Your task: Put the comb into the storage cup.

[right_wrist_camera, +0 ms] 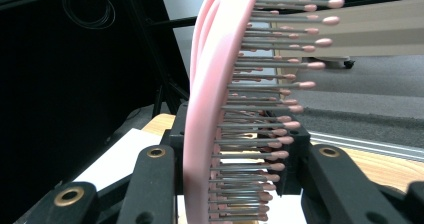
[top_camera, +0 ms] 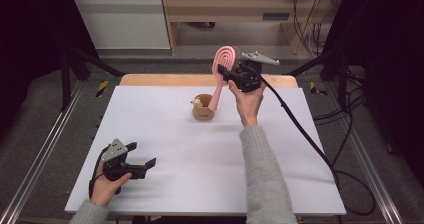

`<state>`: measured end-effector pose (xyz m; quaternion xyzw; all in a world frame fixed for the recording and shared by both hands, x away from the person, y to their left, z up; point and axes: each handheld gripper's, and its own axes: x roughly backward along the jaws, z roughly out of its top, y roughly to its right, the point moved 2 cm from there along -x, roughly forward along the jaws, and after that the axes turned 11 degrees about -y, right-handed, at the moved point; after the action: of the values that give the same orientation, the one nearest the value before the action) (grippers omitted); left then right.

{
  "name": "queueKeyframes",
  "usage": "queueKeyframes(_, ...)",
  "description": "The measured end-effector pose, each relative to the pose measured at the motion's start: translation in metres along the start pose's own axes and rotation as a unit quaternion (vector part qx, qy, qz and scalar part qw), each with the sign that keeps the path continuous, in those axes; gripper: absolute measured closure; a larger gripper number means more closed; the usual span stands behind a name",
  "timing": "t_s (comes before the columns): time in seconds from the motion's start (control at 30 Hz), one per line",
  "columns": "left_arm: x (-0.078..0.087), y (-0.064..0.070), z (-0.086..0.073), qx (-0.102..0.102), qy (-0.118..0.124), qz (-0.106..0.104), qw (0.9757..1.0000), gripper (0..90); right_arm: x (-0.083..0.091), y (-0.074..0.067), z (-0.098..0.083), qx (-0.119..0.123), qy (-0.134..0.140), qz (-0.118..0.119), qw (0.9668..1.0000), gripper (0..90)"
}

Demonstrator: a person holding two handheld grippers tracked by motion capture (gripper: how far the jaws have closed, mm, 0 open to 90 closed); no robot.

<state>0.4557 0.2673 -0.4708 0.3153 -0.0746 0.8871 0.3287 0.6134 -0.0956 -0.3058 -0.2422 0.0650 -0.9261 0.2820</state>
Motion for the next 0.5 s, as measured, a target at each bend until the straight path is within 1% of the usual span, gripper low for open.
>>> queueKeyframes(0.27, 0.0, 0.0, 0.0, 0.001, 0.0, 0.0, 1.0, 1.9, -0.008, -0.001, 0.004, 0.005, 0.001, -0.006, 1.0, 62.3)
queueKeyframes(0.5, 0.0, 0.0, 0.0, 0.001, 0.0, 0.0, 1.0, 1.9, -0.013, 0.001, 0.006, -0.001, 0.004, -0.01, 0.9999, 62.3)
